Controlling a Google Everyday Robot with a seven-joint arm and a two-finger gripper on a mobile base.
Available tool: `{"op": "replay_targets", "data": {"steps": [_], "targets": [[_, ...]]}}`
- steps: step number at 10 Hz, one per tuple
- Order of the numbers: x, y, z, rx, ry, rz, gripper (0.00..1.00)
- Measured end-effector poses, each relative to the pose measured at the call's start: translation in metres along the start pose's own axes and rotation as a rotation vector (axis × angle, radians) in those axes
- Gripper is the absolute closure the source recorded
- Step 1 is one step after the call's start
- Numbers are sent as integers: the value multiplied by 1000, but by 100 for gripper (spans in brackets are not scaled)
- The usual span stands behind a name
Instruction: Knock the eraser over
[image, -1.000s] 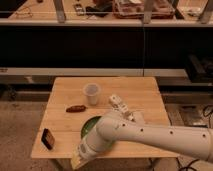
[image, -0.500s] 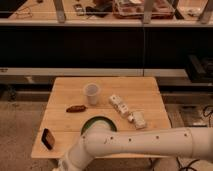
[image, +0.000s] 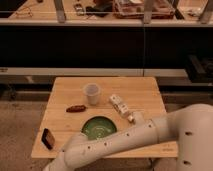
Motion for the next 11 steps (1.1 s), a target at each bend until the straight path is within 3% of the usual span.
{"op": "replay_targets", "data": {"steps": [3,6,9,10,11], "targets": [[55,15,21,8,35,72,98],[113,42,21,-32,86,142,98],[165,84,1,-73,162,239,98],[181,96,-7,-72,192,269,98],[210,104,-27,-52,247,299,98]]}}
